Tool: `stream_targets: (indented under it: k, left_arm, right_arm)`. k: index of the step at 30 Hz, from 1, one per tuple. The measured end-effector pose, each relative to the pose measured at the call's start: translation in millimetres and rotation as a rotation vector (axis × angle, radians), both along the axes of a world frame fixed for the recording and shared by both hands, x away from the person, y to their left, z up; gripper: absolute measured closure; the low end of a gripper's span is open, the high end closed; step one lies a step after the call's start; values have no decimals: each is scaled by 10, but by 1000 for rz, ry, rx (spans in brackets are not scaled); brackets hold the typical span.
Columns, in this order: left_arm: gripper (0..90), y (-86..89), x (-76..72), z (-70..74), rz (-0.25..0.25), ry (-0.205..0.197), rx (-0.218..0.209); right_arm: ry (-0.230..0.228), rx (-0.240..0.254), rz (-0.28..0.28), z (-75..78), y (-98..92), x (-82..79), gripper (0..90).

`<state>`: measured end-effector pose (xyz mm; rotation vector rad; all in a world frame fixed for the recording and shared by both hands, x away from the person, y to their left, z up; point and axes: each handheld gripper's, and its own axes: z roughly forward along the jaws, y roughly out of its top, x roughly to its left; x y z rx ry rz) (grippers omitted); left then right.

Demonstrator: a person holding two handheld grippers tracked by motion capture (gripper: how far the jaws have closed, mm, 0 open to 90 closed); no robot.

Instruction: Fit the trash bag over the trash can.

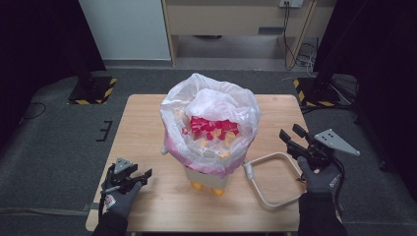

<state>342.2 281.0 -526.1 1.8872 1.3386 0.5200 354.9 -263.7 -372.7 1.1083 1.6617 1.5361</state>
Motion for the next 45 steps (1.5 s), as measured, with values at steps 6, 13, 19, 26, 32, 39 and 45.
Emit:
stream_targets:
  k: [6,13,19,26,32,39,45]
  left_arm:
    - [319,-52,68,-71,-29,5,66]
    - [269,-86,77,-76,-22,8,103]
    - [162,-86,102,-83,11,25,114]
    - [100,-90,103,-87,23,38,118]
    - [87,-97,96,-87,28,41,119]
    - [76,-104,94,-89,29,42,119]
    - [74,-104,93,-88,27,45,120]
  right_arm:
    - [-60,13,45,210,111,-34,475]
    - [-85,31,49,362,119,-27,468]
    - [-120,36,106,576,201,-31,488]
    - [-174,27,260,916,400,-76,598]
    - [-184,30,412,1106,617,-145,691]
    - [-118,-45,465,1055,904,-54,698]
    - [-48,-105,420,866,1030,77,693]
